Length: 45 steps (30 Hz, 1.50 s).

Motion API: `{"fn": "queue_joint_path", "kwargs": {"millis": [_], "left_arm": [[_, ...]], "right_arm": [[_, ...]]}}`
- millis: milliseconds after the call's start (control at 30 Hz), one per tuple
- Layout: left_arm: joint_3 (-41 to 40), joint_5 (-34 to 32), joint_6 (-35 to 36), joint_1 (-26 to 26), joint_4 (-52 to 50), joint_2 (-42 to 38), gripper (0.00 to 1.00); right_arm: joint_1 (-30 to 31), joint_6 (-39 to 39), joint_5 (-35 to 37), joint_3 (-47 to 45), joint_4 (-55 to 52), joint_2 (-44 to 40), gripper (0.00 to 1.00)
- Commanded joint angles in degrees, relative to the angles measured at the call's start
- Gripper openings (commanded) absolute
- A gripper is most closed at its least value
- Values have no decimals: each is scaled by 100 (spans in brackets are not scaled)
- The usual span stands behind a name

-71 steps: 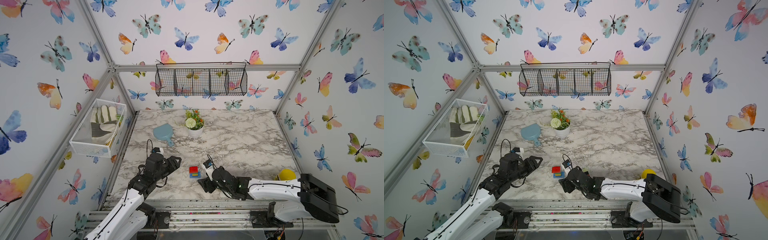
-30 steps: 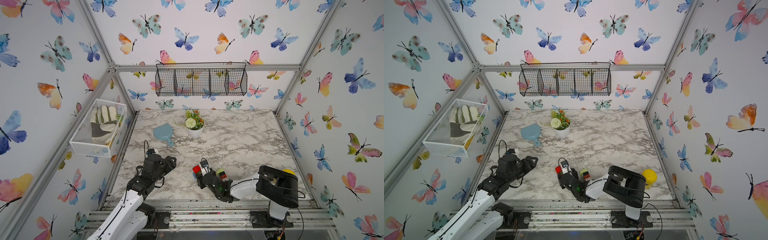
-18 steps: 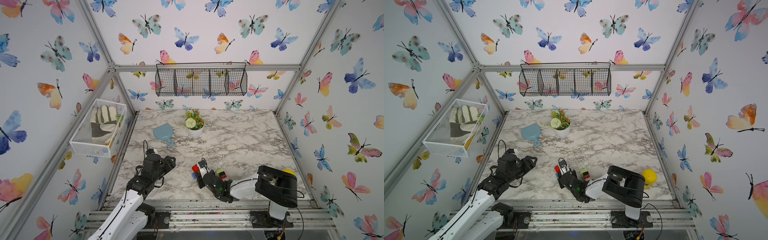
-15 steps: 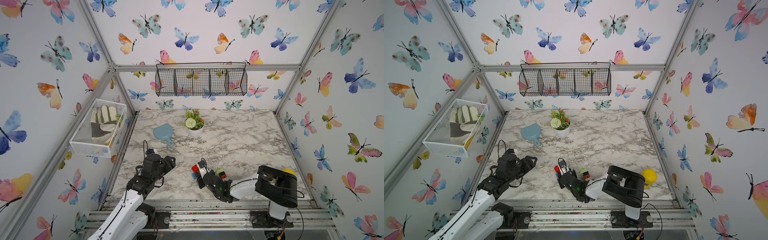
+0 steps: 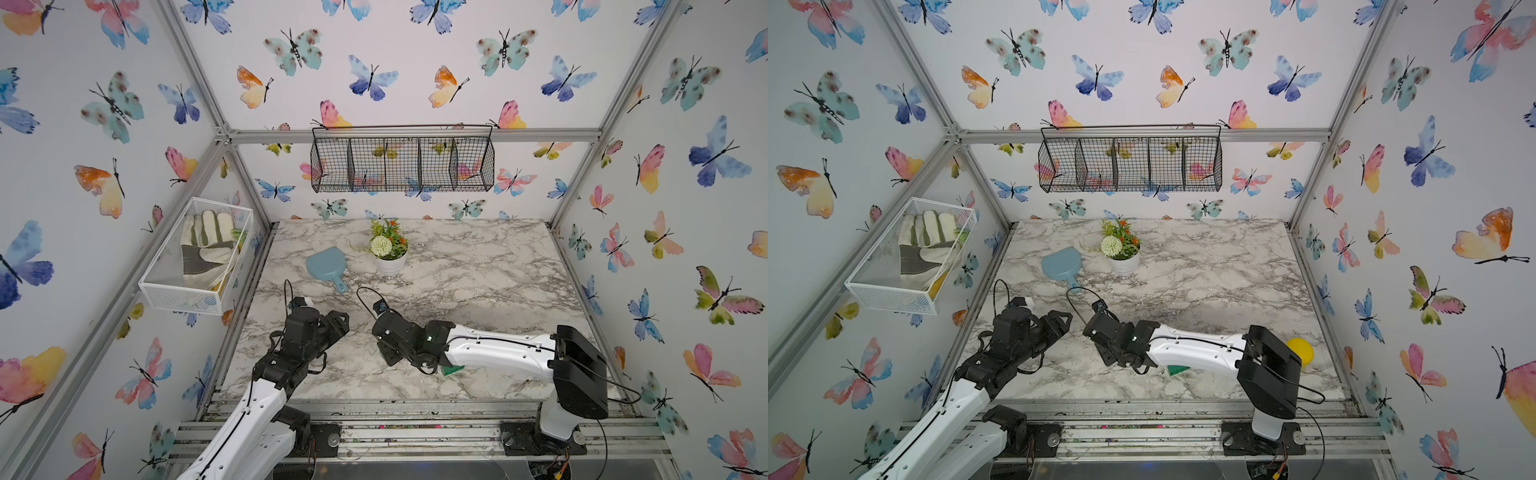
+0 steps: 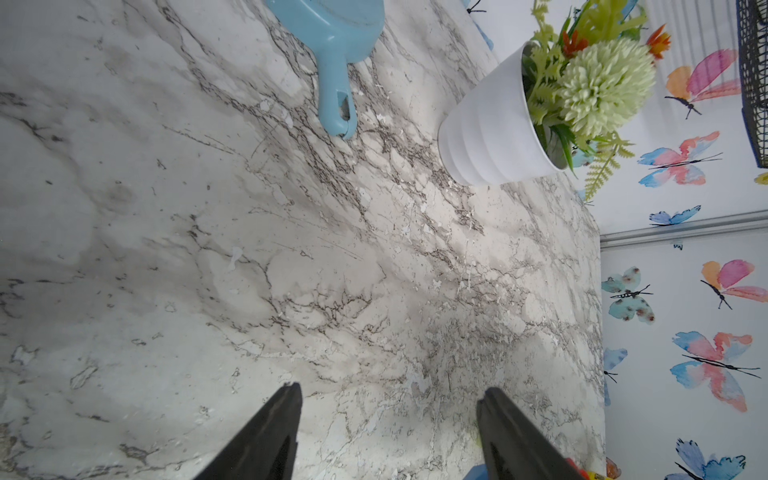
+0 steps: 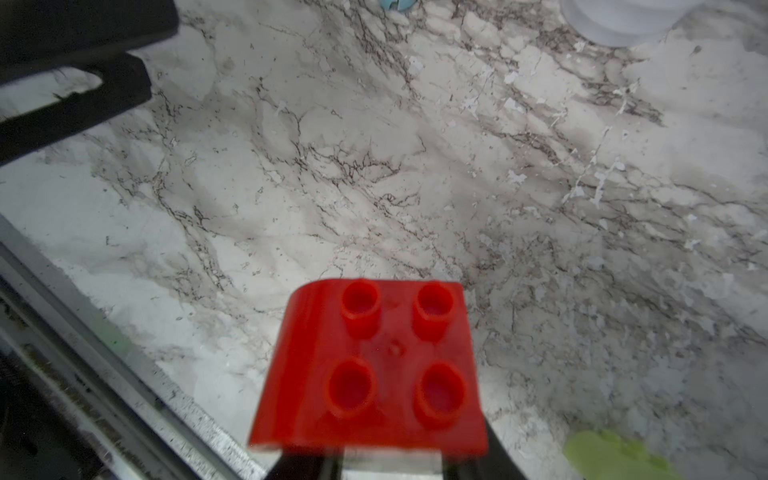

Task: Assemble the number 1 with lego
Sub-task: Adjust the lego brick at the center of the board, then reset both arms

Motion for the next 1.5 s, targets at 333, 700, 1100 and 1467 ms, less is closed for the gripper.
{"fn": "queue_joint_path", "kwargs": {"millis": [333,700,1100,1467], "left_arm": [[-10,-139,-343,79,109,-267,71],[57,-207,-262,135,197,-35,71],[543,-671,1107,895,757,1314,76],[-45,-1493,3880,1982,2621,1782,86]], "right_arm": [[-938,-408,-1802,1848,-3566,1937,9],[-1341,-725,-2166,2513,-3435,2123,72],[-2421,-1223,73,-720,-47,-1798,82],[-5534,-3474,78,-5373,6390,-2770,88]]}}
